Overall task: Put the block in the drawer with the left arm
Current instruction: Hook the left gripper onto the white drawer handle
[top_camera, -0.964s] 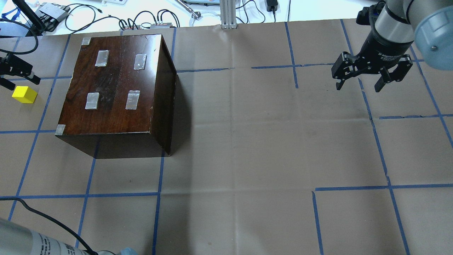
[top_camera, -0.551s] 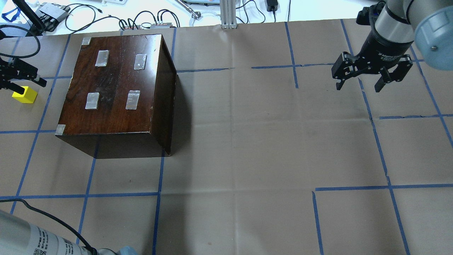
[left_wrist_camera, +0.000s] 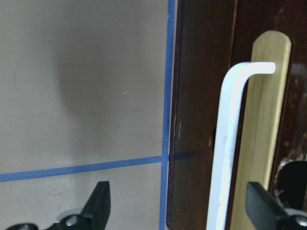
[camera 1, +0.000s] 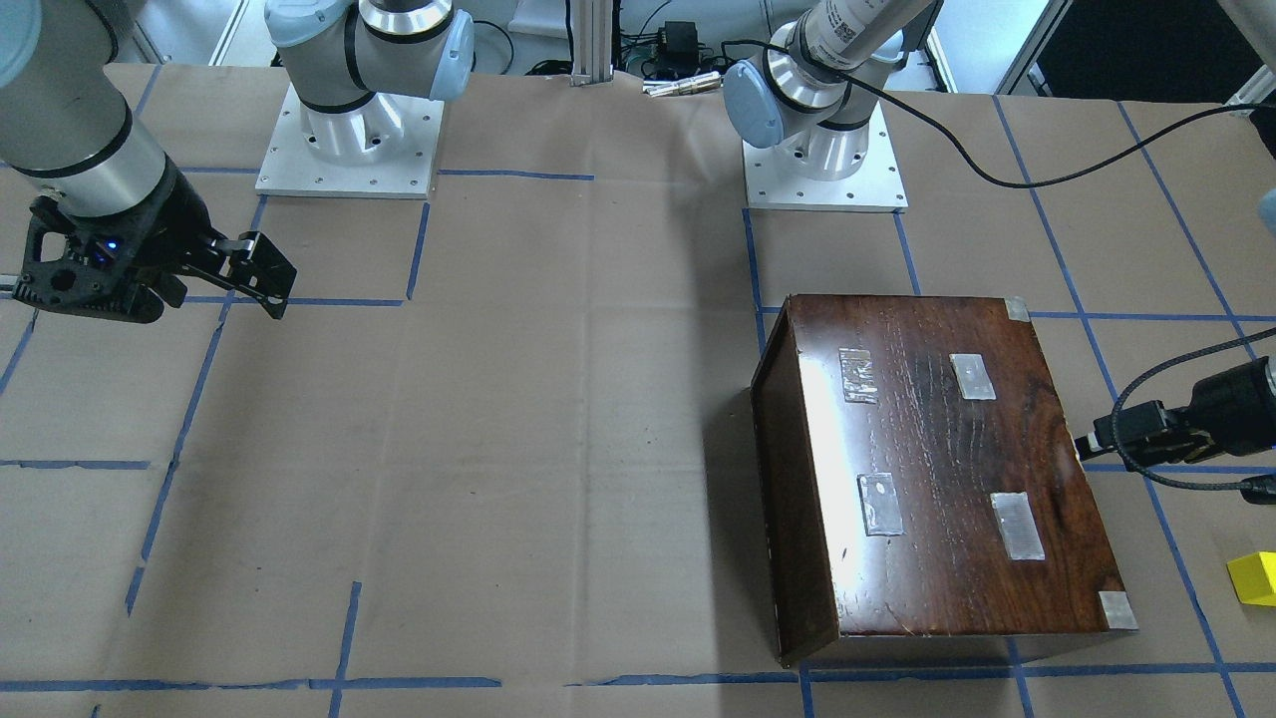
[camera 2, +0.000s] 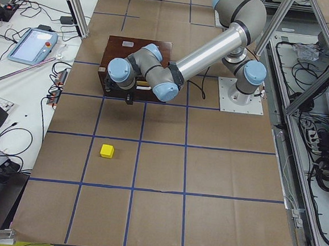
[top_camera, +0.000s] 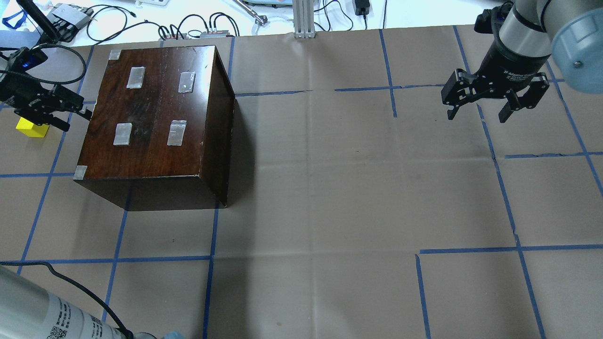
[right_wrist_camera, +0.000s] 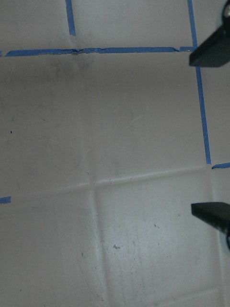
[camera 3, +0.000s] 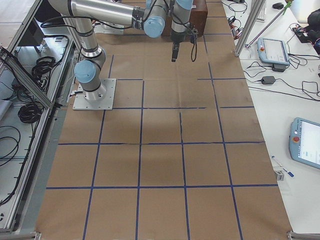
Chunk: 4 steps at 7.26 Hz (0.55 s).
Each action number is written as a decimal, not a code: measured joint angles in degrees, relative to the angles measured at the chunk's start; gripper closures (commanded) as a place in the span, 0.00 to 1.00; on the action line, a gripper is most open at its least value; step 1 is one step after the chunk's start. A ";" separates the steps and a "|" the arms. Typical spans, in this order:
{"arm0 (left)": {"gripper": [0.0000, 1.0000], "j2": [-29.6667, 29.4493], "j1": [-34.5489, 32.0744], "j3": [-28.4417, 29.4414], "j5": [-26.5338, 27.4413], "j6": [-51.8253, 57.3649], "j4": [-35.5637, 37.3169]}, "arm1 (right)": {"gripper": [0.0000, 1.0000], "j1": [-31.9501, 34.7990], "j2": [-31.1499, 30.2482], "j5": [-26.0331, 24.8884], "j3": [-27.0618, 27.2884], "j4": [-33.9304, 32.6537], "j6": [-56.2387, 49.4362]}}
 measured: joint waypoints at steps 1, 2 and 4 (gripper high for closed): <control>0.01 -0.35 -0.08 -0.16 -0.55 0.07 0.03 | 0.00 0.00 0.00 0.00 0.00 0.00 -0.02; 0.01 -0.69 -0.11 -0.24 -0.77 0.11 0.05 | 0.00 0.00 0.00 0.00 0.00 0.00 -0.04; 0.01 -1.27 -0.12 -0.29 -0.84 0.12 0.06 | 0.00 0.00 0.00 0.00 0.00 0.00 -0.06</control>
